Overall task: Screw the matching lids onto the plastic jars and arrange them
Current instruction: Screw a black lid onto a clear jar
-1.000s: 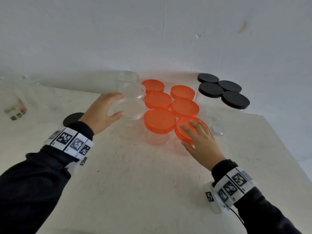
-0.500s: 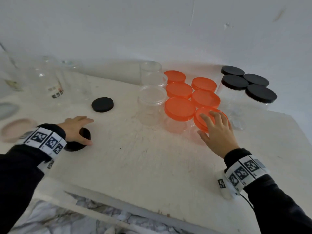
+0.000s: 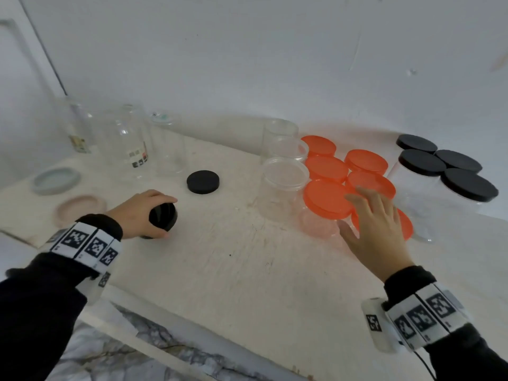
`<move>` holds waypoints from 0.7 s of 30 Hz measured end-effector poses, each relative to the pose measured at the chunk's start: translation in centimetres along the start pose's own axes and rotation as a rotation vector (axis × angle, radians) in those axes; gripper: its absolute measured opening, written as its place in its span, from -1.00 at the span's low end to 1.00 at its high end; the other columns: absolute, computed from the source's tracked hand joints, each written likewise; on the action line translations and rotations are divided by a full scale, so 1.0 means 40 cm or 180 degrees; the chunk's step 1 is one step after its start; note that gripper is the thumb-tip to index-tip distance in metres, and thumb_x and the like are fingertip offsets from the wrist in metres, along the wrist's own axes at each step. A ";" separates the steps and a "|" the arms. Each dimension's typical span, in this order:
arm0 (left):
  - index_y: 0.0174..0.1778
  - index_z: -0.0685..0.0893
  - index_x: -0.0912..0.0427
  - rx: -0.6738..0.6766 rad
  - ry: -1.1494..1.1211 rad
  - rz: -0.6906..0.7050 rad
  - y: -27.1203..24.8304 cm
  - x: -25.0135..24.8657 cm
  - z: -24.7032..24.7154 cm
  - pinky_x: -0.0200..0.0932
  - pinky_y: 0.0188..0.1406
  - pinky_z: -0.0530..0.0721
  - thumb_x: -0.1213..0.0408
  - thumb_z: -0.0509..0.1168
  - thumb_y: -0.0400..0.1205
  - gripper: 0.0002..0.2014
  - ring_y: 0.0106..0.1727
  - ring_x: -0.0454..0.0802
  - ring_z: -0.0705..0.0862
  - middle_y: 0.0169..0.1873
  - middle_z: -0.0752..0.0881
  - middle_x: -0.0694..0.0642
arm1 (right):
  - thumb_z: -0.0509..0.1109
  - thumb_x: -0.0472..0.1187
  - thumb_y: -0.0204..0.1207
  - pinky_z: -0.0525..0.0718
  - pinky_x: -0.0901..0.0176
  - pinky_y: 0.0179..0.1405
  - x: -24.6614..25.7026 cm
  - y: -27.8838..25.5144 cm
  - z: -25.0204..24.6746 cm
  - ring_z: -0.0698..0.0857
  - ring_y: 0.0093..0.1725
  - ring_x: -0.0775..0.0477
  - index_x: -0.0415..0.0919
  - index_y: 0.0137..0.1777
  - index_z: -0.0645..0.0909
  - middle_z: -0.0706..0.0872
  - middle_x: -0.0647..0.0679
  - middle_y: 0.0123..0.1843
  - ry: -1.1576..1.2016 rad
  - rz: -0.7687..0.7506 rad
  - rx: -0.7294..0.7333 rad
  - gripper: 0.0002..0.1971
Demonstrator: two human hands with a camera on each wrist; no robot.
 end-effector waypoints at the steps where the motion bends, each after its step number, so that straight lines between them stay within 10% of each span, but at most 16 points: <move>1: 0.42 0.41 -0.07 -0.0164 -0.0145 0.0116 -0.007 0.004 -0.021 -0.15 0.34 0.37 0.19 0.57 0.35 -0.27 0.32 0.02 0.41 0.34 0.41 0.05 | 0.52 -0.24 0.37 0.44 -0.43 0.29 0.038 0.010 -0.007 0.48 0.34 -0.43 -0.32 0.26 0.56 0.55 -0.30 0.34 0.0151 -0.0145 -0.0108 -0.54; 13: 0.43 0.34 -0.22 -0.1580 -0.0763 0.0869 -0.093 0.140 -0.296 -0.25 0.35 0.28 -0.08 0.53 0.33 -0.24 0.37 -0.25 0.30 0.35 0.37 -0.25 | 0.29 -0.09 0.59 0.24 0.20 0.40 0.557 0.232 0.123 0.39 0.41 -0.07 -0.13 0.41 0.44 0.42 -0.03 0.43 0.0832 -0.1177 0.0664 -0.60; 21: 0.44 0.32 -0.32 -0.1599 -0.1010 0.0942 -0.084 0.299 -0.358 -0.14 0.38 0.42 -0.26 0.35 0.28 -0.24 0.42 -0.22 0.36 0.39 0.35 -0.31 | 0.34 -0.13 0.55 0.33 -0.12 0.47 0.758 0.462 0.225 0.18 0.53 -0.21 -0.16 0.48 0.34 0.15 -0.13 0.59 0.0801 -0.0861 0.0596 -0.49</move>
Point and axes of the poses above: each hand's wrist, its own y-axis towards the middle knuckle, its own z-axis out of the palm, x = y × z, the point moved 6 cm from there along y, towards the middle knuckle
